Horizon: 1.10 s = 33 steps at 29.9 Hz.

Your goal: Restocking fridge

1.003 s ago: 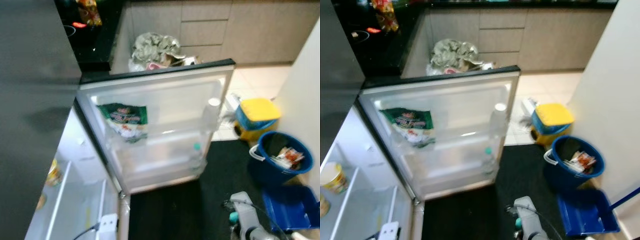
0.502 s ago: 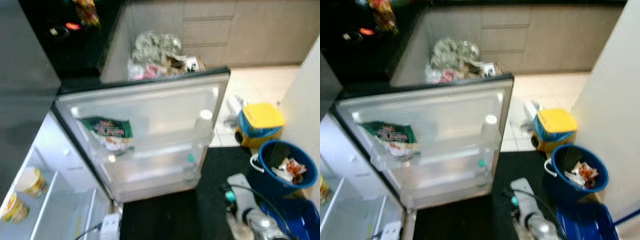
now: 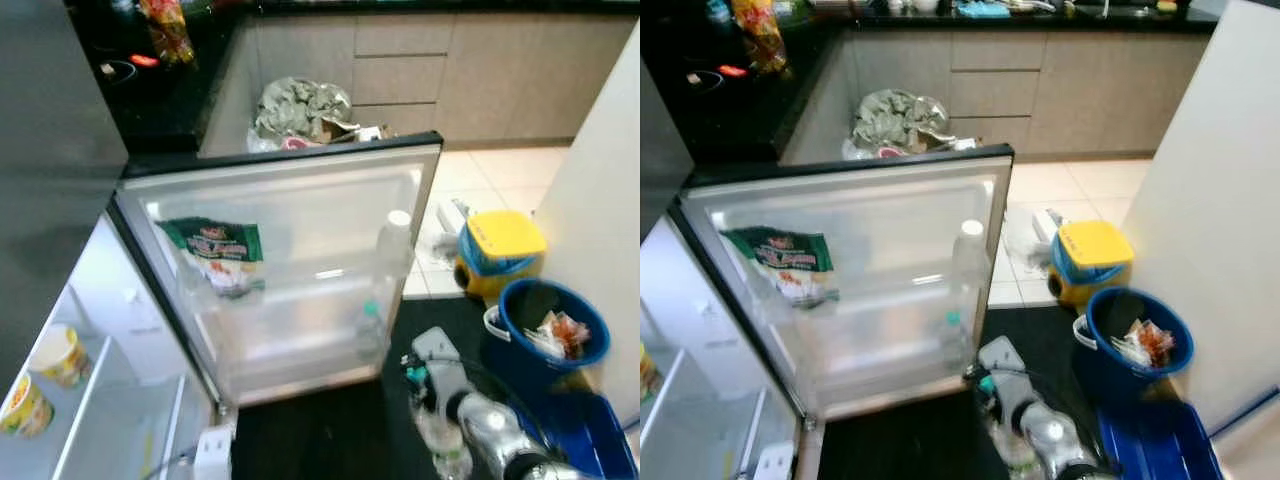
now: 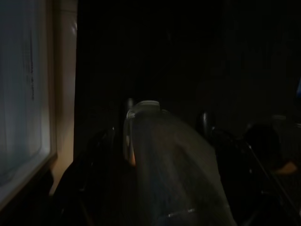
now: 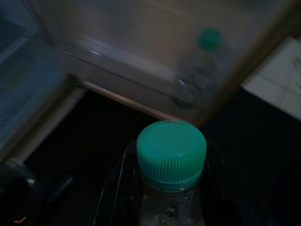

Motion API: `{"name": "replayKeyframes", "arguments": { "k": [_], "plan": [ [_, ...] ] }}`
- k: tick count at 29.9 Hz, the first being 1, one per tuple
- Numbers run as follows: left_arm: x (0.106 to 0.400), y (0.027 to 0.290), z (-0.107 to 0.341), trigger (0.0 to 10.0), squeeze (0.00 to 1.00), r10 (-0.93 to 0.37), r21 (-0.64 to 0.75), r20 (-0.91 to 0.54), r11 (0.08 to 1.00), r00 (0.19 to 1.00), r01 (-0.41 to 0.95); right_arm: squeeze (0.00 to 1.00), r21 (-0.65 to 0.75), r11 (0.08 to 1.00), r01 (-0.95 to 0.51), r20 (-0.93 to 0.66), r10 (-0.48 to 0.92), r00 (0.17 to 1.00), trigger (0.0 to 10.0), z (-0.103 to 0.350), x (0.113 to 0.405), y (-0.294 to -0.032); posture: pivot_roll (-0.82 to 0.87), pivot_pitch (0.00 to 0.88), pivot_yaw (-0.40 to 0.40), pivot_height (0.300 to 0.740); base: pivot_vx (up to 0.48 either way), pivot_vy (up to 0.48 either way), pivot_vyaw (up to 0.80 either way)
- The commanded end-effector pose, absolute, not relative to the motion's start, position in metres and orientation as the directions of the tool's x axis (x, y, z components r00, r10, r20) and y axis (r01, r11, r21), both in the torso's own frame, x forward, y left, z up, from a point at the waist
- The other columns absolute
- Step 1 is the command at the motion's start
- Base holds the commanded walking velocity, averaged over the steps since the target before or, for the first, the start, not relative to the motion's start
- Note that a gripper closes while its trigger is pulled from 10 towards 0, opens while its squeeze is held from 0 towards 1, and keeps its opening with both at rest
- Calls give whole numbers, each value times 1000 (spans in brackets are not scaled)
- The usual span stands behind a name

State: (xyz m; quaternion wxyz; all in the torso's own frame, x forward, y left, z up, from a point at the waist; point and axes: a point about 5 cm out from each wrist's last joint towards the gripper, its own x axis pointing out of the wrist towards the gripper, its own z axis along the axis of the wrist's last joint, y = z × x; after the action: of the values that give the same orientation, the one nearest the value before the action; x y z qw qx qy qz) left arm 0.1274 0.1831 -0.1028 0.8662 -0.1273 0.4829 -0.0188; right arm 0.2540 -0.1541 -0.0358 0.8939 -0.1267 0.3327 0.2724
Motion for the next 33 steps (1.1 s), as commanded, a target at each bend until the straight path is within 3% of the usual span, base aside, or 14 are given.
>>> {"name": "replayKeyframes", "arguments": {
  "k": [1,7,16,33],
  "plan": [
    [119,181,-106,10000,0,-161,-243,-849,965,503,-101,0,-24,744,-668,-612,518,598,10000,-24,264,-135,-61,0,0,740,0,0,0],
    [121,181,-105,10000,0,-163,-245,-844,965,510,-97,0,-7,669,-743,-563,612,556,10000,-14,271,-118,-60,0,-3,740,0,0,80],
    [127,181,-103,10000,0,-172,-252,-833,964,526,-83,0,-38,603,-797,-501,678,538,10000,0,281,-103,-60,0,-2,740,0,0,800],
    [128,179,-103,10000,0,-194,-264,-827,963,527,-59,0,-65,628,-775,-457,672,583,10000,13,294,-108,-62,0,0,740,0,0,706]
  ]
}}
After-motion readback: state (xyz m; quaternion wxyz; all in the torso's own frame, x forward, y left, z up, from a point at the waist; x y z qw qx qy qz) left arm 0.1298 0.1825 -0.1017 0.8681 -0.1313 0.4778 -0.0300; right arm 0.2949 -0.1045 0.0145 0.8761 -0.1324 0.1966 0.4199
